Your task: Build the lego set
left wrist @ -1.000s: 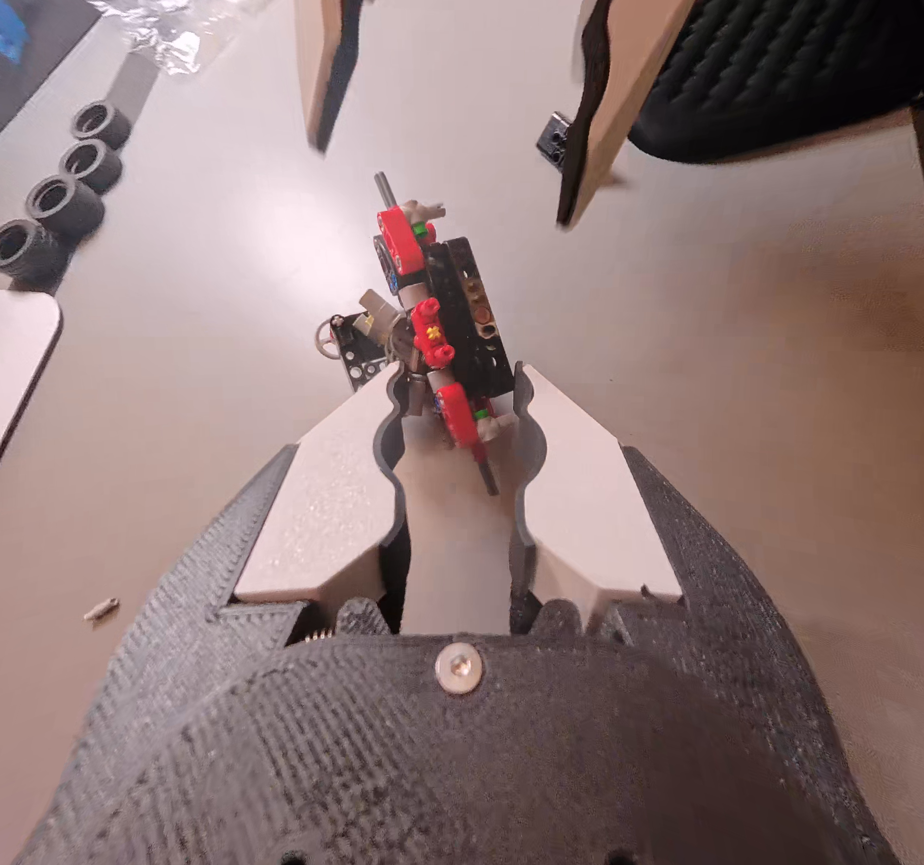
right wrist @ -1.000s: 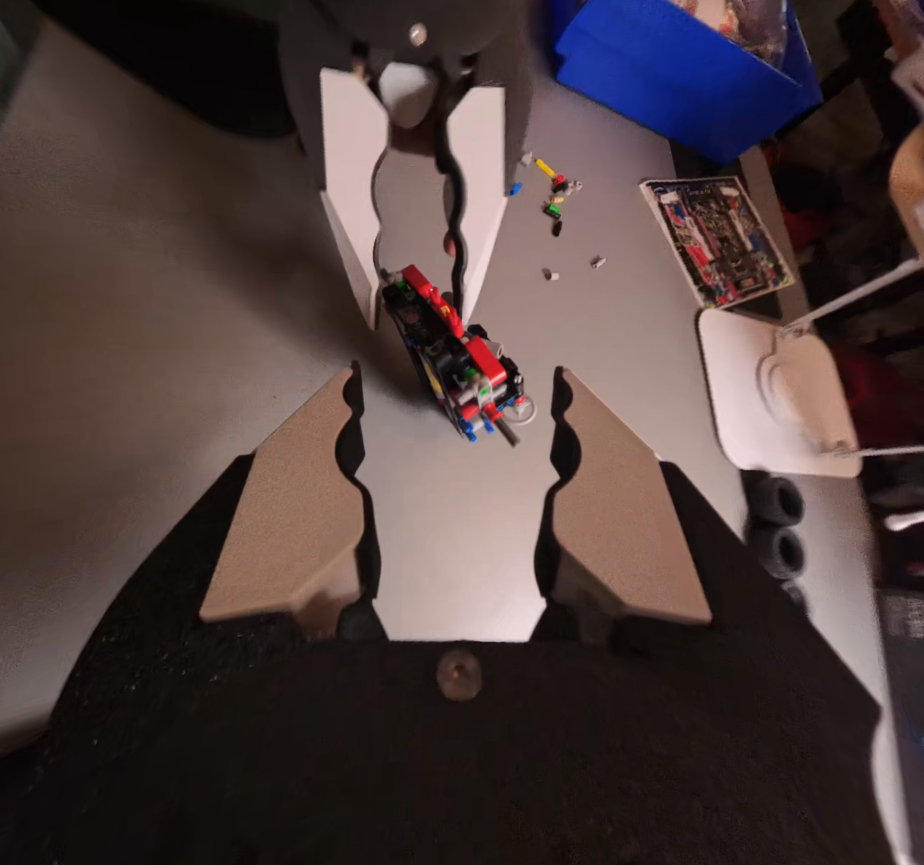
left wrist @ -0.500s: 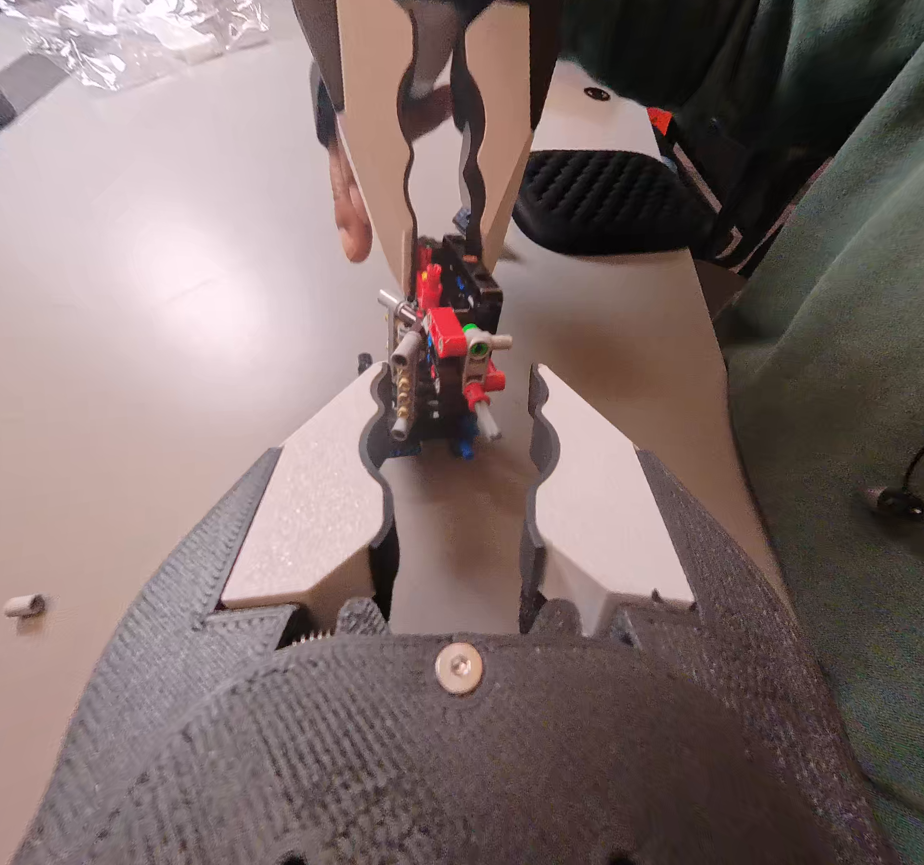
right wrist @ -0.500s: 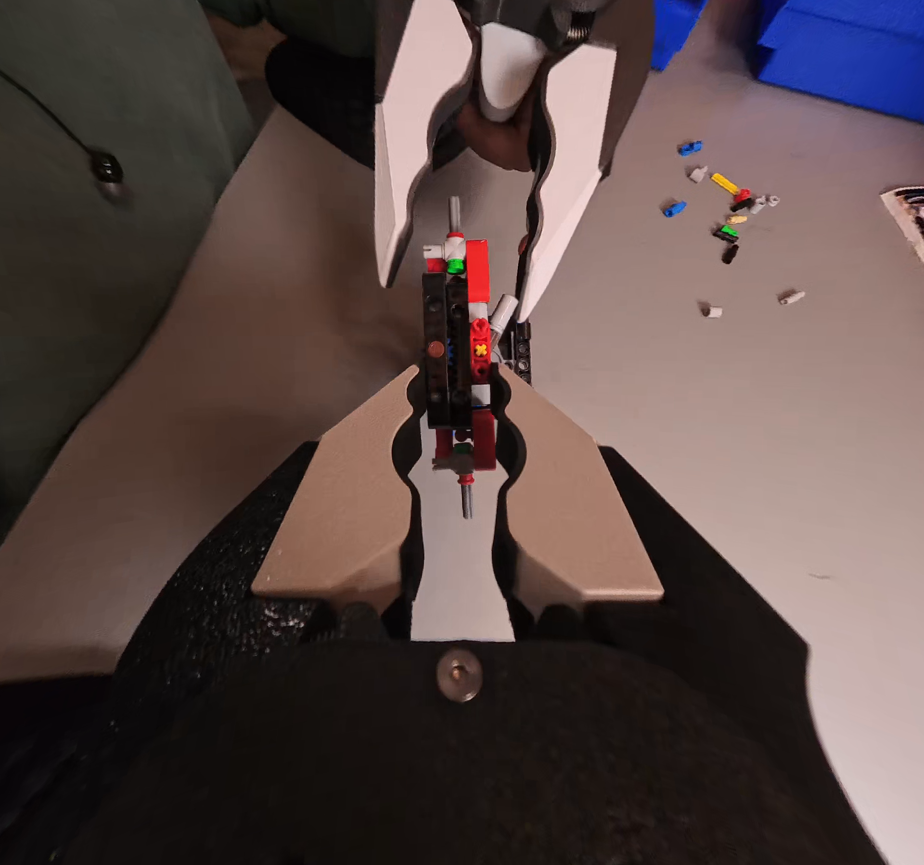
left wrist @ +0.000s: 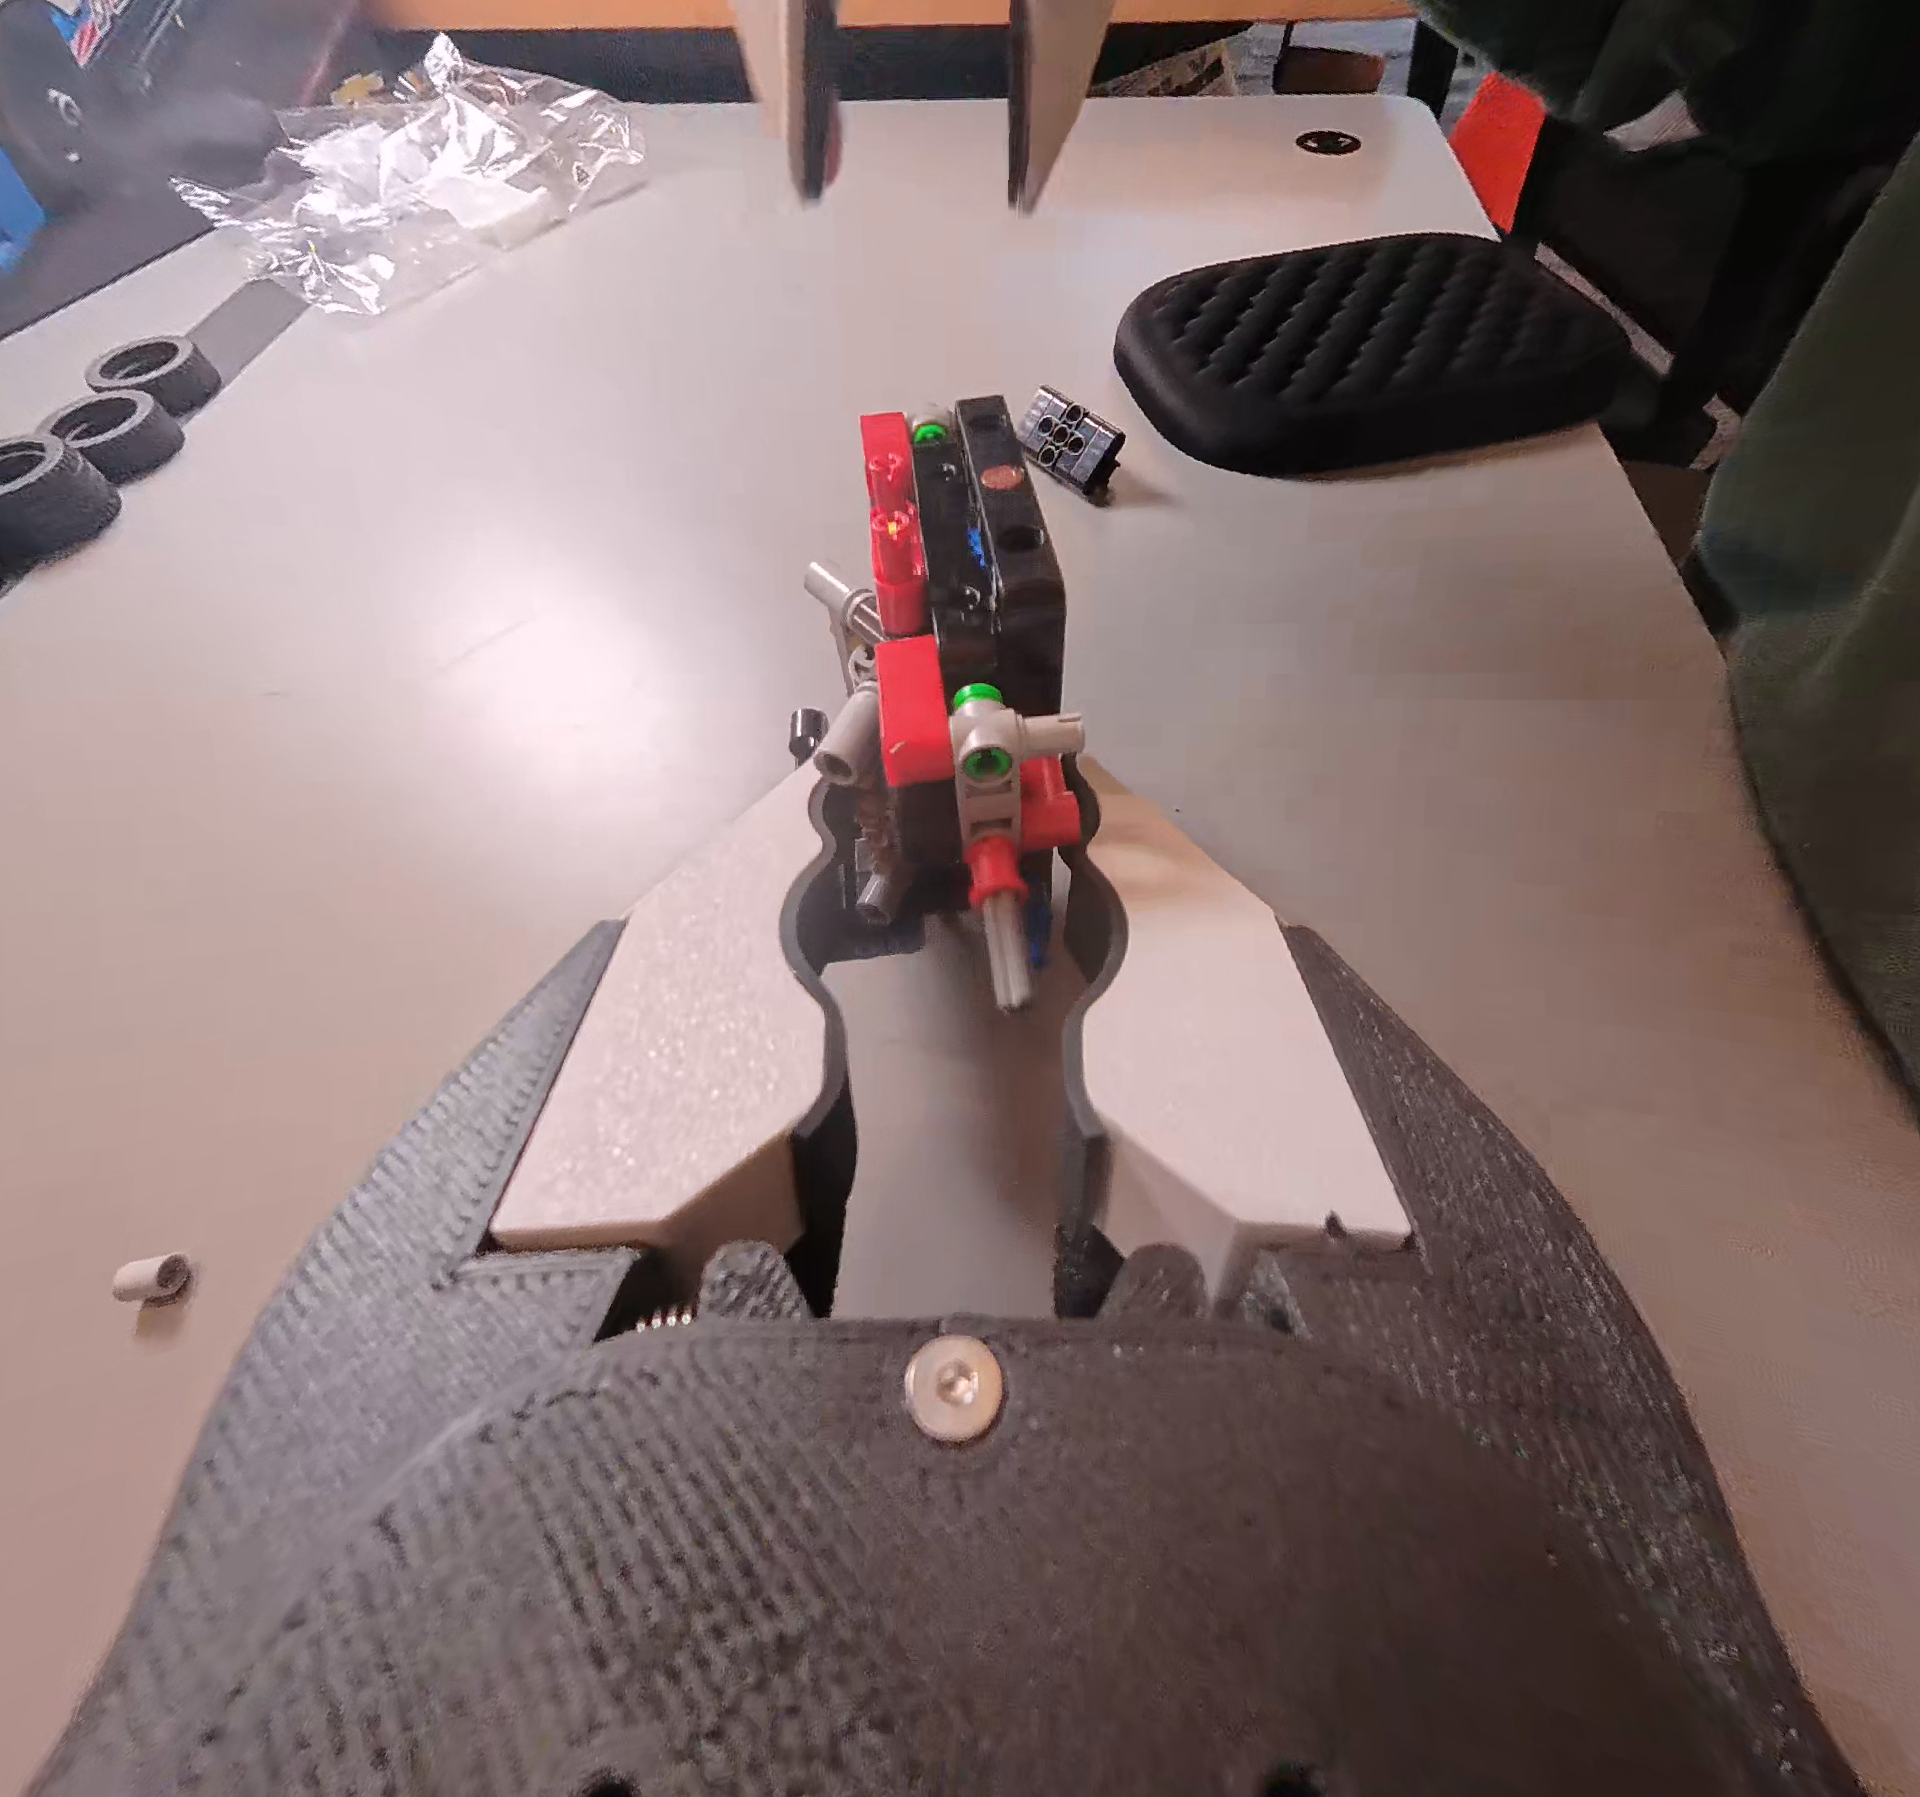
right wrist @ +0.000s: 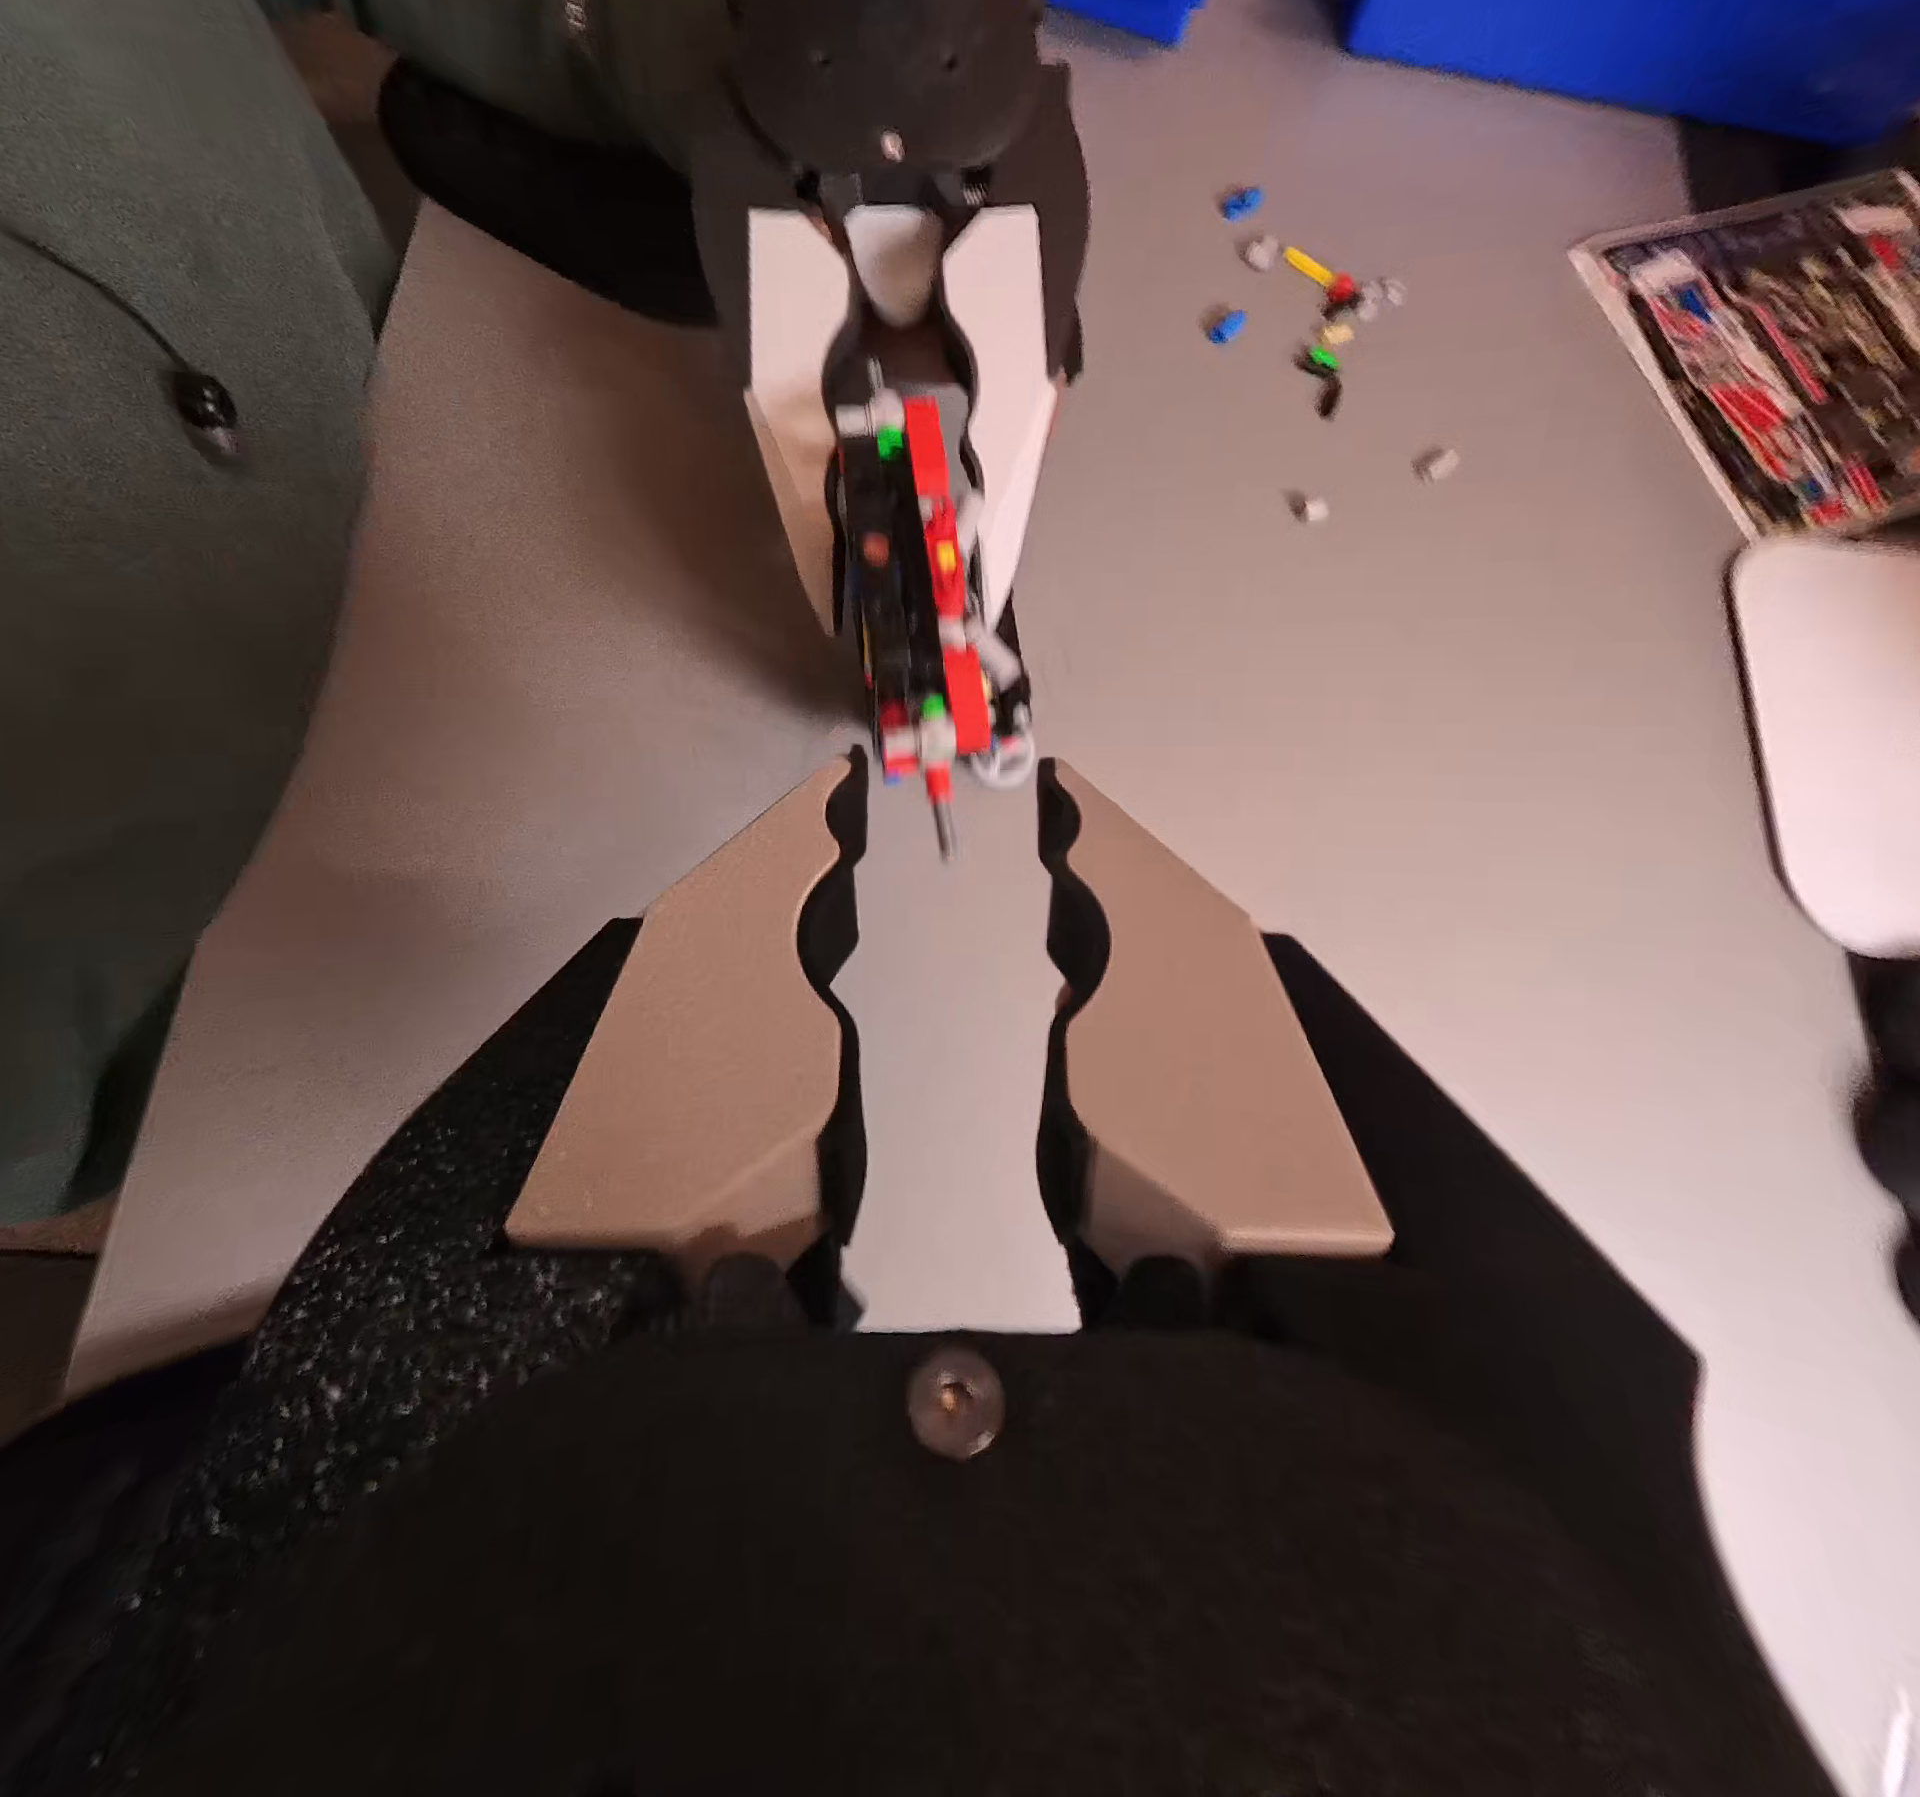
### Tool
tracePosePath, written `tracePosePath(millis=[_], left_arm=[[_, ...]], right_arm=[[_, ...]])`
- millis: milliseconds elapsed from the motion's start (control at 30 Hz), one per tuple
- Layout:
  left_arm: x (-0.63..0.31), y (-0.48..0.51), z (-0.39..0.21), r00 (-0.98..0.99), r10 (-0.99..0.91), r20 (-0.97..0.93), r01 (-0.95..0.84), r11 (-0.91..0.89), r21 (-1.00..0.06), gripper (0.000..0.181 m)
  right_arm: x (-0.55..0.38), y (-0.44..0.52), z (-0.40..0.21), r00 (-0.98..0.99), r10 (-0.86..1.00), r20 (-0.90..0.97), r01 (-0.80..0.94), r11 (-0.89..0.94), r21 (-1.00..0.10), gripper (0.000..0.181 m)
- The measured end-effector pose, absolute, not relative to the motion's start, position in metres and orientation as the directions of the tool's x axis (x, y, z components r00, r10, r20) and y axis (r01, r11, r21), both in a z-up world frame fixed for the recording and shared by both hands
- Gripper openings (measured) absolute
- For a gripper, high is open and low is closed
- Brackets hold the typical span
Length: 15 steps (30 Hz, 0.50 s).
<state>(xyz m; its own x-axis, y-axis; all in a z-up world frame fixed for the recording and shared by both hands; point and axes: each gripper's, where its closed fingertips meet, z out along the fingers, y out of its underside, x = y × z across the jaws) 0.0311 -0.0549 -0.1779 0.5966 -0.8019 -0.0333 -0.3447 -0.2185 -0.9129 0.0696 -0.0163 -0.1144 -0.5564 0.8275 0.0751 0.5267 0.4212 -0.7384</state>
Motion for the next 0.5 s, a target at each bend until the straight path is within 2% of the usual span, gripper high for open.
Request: tracePosePath(millis=[33,167,233,433,500], left_arm=[[0.031,-0.056,-0.178,0.588,-0.808,-0.028,-0.339,-0.216,-0.916,0.037],[0.030,-0.057,-0.177,0.563,-0.825,-0.040,-0.336,-0.184,-0.924,0.037],[0.031,-0.055,-0.176,0.564,-0.825,-0.036,-0.328,-0.183,-0.927,0.036],[0.028,-0.049,-0.176,0.596,-0.800,-0.073,-0.328,-0.159,-0.931,0.035],[0.027,-0.047,-0.176,0.601,-0.796,-0.070,-0.323,-0.162,-0.932,0.036]], right_arm=[[0.087,-0.005,-0.116,-0.519,0.850,0.088,0.554,0.413,-0.723,0.031],[0.168,0.023,-0.165,-0.416,0.908,0.054,0.756,0.378,-0.534,0.033],[0.193,0.032,-0.191,-0.394,0.915,0.088,0.804,0.389,-0.450,0.036],[0.193,0.032,-0.225,-0.470,0.847,0.247,0.750,0.531,-0.394,0.036],[0.186,0.030,-0.228,-0.485,0.842,0.238,0.740,0.540,-0.402,0.017]])
